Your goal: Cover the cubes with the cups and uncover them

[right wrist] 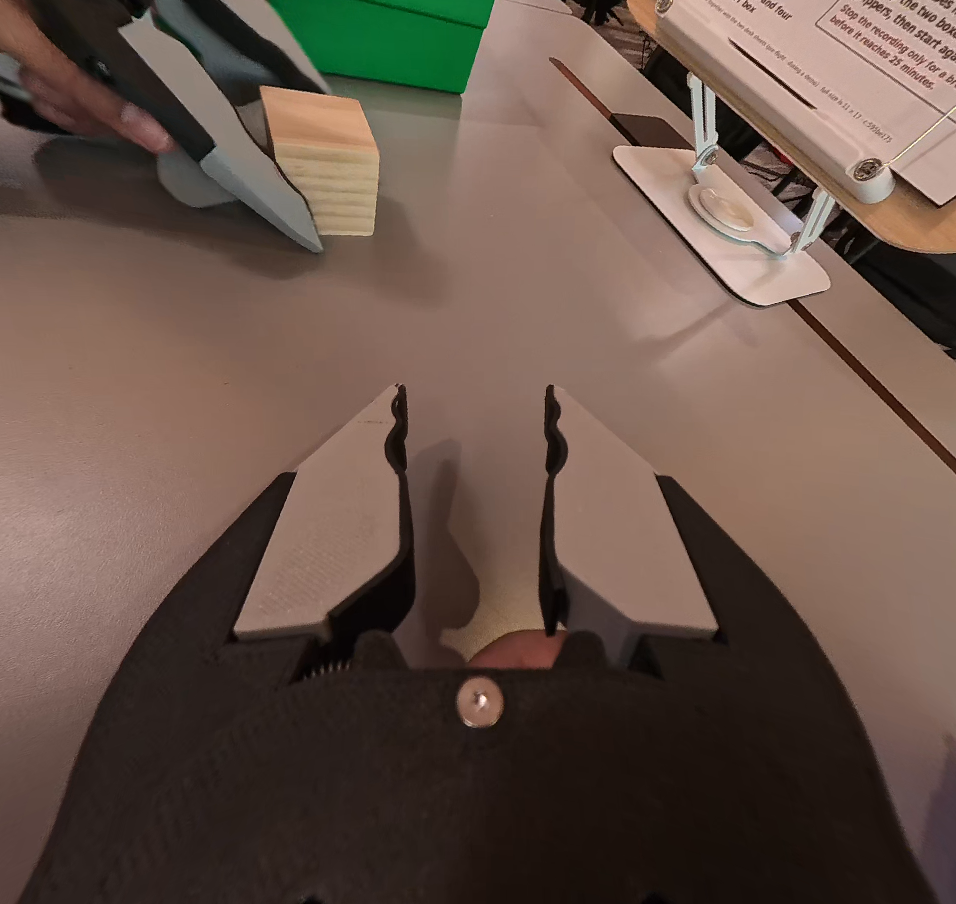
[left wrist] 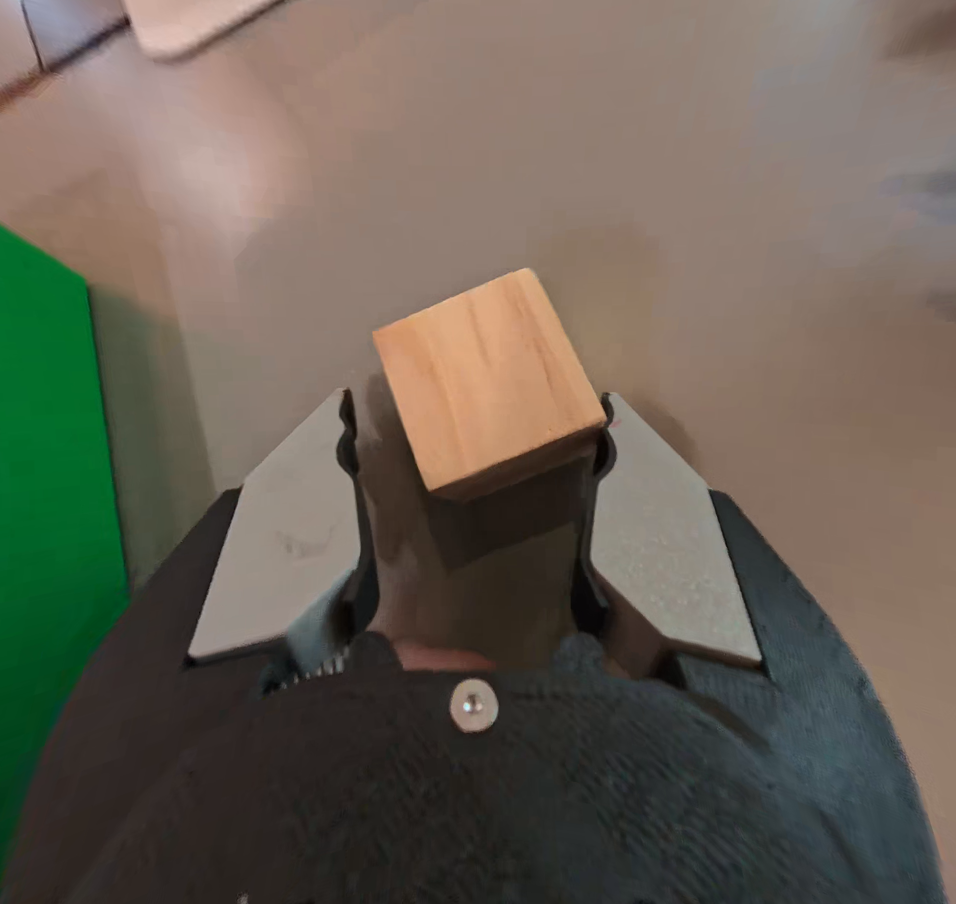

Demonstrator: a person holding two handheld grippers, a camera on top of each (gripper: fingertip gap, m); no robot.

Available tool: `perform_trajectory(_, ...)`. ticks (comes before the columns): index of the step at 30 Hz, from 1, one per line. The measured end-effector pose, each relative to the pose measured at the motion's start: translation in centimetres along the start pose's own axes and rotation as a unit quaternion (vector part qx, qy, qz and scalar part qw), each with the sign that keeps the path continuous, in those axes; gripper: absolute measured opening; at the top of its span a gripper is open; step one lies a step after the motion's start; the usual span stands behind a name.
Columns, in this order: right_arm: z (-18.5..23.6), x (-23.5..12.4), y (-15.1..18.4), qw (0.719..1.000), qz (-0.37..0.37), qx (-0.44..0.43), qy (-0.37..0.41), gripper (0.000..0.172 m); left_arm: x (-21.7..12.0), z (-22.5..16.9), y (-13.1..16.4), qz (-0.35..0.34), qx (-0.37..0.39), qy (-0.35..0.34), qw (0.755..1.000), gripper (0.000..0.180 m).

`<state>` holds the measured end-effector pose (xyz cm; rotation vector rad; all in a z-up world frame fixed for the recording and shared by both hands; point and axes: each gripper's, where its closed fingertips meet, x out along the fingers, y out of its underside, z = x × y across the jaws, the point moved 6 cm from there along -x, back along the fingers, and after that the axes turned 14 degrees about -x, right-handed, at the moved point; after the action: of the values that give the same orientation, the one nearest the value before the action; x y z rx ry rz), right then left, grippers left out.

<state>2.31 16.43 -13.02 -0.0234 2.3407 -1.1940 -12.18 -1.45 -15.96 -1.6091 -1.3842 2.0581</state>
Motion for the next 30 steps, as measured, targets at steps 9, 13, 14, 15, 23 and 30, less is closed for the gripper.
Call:
perform_trajectory(9,0.3,0.1,-0.6,1.0,-0.013,0.02,-0.016,0.049,0.2,-0.2,-0.7,-0.036,-0.079,-0.079,0.993,0.066)
perform_trajectory(13,0.7,0.0,-0.4,0.998,-0.023,0.046,-0.047,0.052,0.8,-1.5,-1.8,-0.063,0.007,-0.063,0.996,0.065)
perform_trajectory(14,0.8,0.0,-0.5,0.995,-0.029,0.065,-0.067,0.054,0.6,-2.4,-2.0,-0.087,0.049,-0.06,0.993,0.065)
perform_trajectory(15,0.8,0.0,-0.6,0.992,-0.037,0.088,-0.087,0.056,0.2,-3.6,-2.3,-0.122,0.1,-0.065,0.985,0.065)
perform_trajectory(23,1.6,-1.4,-2.5,0.897,-0.153,0.28,-0.305,0.077,-3.8,-16.1,-0.8,-0.345,0.424,0.027,0.837,0.066)
perform_trajectory(30,1.6,-2.7,-3.2,0.866,-0.195,0.283,-0.364,0.055,-5.3,-16.8,-0.8,-0.397,0.422,0.03,0.814,0.066)
